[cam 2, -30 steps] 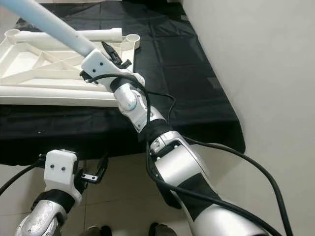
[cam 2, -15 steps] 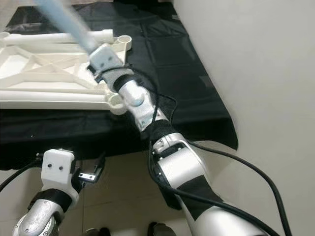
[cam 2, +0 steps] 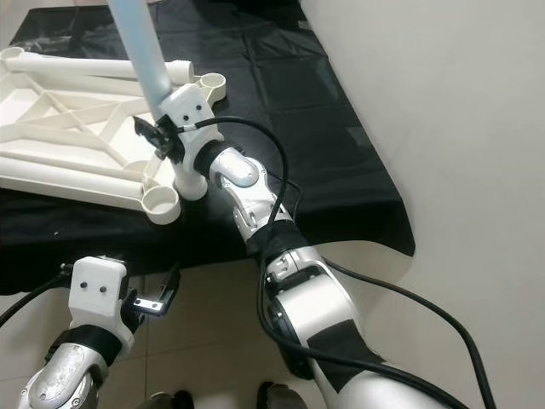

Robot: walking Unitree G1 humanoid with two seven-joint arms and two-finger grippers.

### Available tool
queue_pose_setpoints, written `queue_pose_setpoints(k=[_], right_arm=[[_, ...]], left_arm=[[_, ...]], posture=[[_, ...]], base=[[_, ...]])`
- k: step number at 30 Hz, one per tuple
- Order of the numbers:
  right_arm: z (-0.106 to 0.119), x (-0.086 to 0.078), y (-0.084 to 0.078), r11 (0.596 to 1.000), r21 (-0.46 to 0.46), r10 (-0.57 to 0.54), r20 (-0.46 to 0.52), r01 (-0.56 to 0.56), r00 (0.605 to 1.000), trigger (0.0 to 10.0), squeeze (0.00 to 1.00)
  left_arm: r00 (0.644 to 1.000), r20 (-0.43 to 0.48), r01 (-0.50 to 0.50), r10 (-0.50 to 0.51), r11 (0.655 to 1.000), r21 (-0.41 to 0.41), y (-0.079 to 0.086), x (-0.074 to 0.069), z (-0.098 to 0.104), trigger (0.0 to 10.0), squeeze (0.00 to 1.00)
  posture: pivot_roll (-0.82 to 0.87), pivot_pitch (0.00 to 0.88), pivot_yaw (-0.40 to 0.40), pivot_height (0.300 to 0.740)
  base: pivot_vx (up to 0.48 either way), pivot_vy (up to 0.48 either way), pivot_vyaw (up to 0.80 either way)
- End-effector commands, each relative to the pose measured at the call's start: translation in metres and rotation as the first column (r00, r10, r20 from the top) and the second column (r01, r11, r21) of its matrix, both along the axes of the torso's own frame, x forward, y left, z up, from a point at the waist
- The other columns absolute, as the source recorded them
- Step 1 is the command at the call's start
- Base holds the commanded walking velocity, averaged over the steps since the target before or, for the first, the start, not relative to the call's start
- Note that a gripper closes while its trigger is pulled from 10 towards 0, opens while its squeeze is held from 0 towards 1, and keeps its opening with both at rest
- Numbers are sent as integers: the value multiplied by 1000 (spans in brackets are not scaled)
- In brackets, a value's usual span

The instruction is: Building children table

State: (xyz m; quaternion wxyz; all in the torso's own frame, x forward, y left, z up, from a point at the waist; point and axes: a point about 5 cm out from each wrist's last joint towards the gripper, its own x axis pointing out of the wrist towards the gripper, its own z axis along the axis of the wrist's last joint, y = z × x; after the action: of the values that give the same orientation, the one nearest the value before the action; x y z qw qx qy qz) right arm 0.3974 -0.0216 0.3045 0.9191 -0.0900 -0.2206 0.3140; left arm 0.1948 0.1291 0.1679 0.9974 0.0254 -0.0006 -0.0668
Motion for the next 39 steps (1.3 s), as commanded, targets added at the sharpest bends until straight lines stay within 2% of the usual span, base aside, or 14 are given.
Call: queue_pose_setpoints(k=[1, 6, 7, 8, 12, 22, 24, 26, 28, 30, 31, 32, 34, 39], right_arm=[[14, 2, -5, 999, 44, -24, 35, 22, 999, 10000, 0], [31, 3, -8, 994, 82, 71, -6, -70, 997, 10000, 0], [38, -2, 0, 955, 99, 289, -85, -280, 954, 10000, 0], [38, -2, 0, 955, 99, 289, -85, -280, 954, 10000, 0], [25, -13, 13, 836, 49, 545, -174, -546, 820, 10000, 0], [19, -22, 22, 716, -24, 677, -219, -697, 703, 10000, 0], [15, -31, 20, 577, -51, 782, -251, -815, 570, 10000, 0], [12, -34, 20, 519, -81, 810, -272, -851, 520, 10000, 0], [11, -34, 19, 507, -88, 815, -276, -858, 510, 10000, 0], [10, -31, 23, 575, -133, 760, -279, -807, 587, 10000, 0], [10, -31, 23, 575, -133, 760, -279, -807, 587, 10000, 0], [13, -28, 25, 634, -149, 713, -266, -759, 648, 10000, 0], [16, -24, 25, 689, -158, 665, -249, -707, 704, 10000, 0], [26, -24, 18, 676, -161, 684, -227, -720, 693, 10000, 0]], left_arm=[[1000, -29, -8, 8, 1000, 2, 1, -2, -6, 10000, 0], [999, -30, -11, 11, 1000, 4, 2, -2, -7, 10000, 0], [999, -30, -13, 13, 1000, 3, 3, -3, -7, 10000, 0], [999, -30, -13, 13, 1000, 3, 3, -3, -7, 10000, 0], [999, -31, -9, 9, 1000, -4, 0, -5, -7, 10000, 0], [999, -38, 10, -11, 1000, -10, -7, -14, -8, 10000, 0], [999, -43, 12, -13, 1000, -21, -10, -18, -9, 10000, 0], [999, -45, 13, -14, 1000, -25, -12, -19, -9, 10000, 0], [999, -45, 14, -15, 1000, -25, -12, -19, -9, 10000, 0], [999, -44, 17, -19, 1000, -24, -14, -19, -9, 10000, 0], [999, -44, 17, -19, 1000, -24, -14, -19, -9, 10000, 0], [999, -43, 19, -20, 1000, -24, -15, -19, -9, 10000, 0], [999, -41, 20, -21, 1000, -23, -15, -19, -9, 10000, 0], [999, -44, 20, -21, 999, -27, -17, -20, -9, 10000, 0]], posture=[[76, 269, -54, 740], [77, 269, -56, 740], [77, 269, -56, 740], [77, 269, -56, 740], [75, 270, -60, 740], [80, 270, -73, 740], [87, 262, -75, 740], [87, 262, -75, 740], [87, 262, -75, 740], [89, 256, -81, 740], [89, 256, -81, 740], [90, 255, -84, 740], [90, 255, -84, 740], [90, 252, -83, 740]], base=[[0, 0, 0], [0, 0, 0], [0, 0, 0], [0, 0, 0], [0, 0, 0], [0, 0, 0], [0, 0, 0], [0, 0, 0], [0, 0, 0], [0, 0, 0], [0, 0, 0], [0, 0, 0], [0, 0, 0], [0, 0, 0]])
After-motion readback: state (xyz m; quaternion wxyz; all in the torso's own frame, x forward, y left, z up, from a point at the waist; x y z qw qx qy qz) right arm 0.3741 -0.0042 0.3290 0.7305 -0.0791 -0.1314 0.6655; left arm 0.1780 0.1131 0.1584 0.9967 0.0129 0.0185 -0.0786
